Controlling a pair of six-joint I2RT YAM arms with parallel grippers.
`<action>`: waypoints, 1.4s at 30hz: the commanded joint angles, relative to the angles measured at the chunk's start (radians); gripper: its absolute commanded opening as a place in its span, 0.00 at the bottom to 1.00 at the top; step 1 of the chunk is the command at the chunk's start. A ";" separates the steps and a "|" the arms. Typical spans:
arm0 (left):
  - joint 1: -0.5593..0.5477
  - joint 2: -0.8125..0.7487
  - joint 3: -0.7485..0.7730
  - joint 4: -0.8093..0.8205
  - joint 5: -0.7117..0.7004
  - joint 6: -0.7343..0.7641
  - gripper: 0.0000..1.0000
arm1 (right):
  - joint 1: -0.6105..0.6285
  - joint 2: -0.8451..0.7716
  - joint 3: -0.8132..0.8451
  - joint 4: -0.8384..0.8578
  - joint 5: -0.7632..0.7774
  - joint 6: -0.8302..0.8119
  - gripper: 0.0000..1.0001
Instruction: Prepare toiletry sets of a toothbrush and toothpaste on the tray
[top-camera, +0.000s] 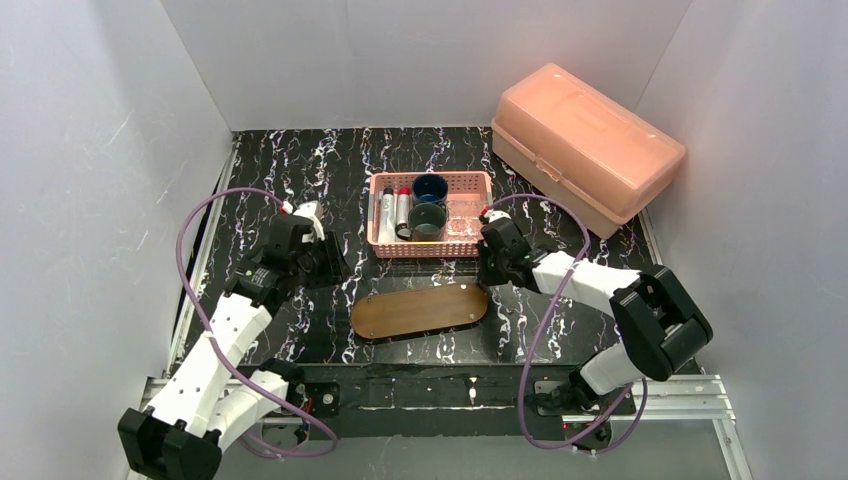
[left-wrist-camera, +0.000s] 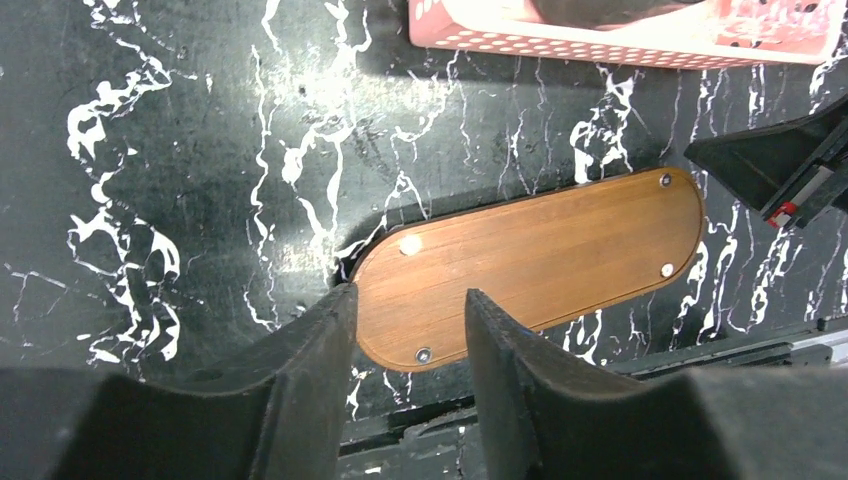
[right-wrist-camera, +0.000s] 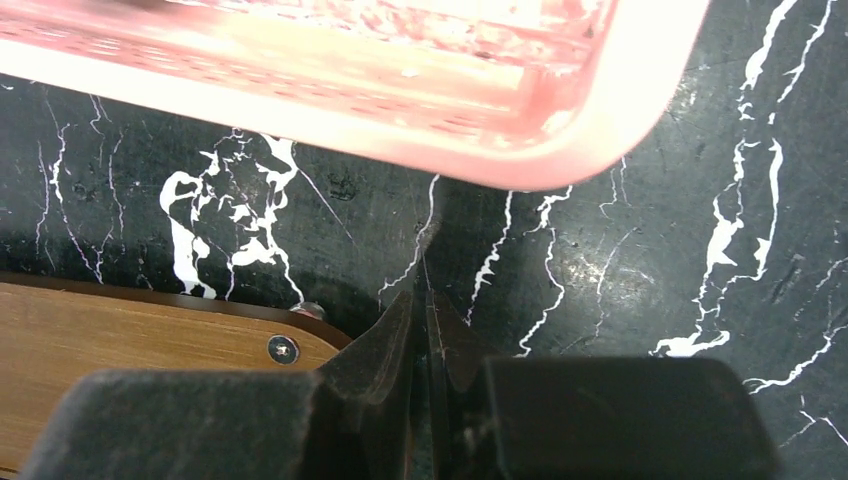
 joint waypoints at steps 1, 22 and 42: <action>-0.005 -0.038 0.018 -0.083 -0.028 0.067 0.47 | 0.020 0.006 0.015 0.065 -0.026 -0.006 0.17; -0.004 -0.078 -0.014 -0.097 -0.033 0.078 0.79 | 0.097 -0.120 -0.097 0.038 0.008 0.033 0.17; -0.004 -0.088 -0.015 -0.099 -0.032 0.076 0.86 | 0.098 -0.145 0.266 -0.227 0.159 -0.083 0.36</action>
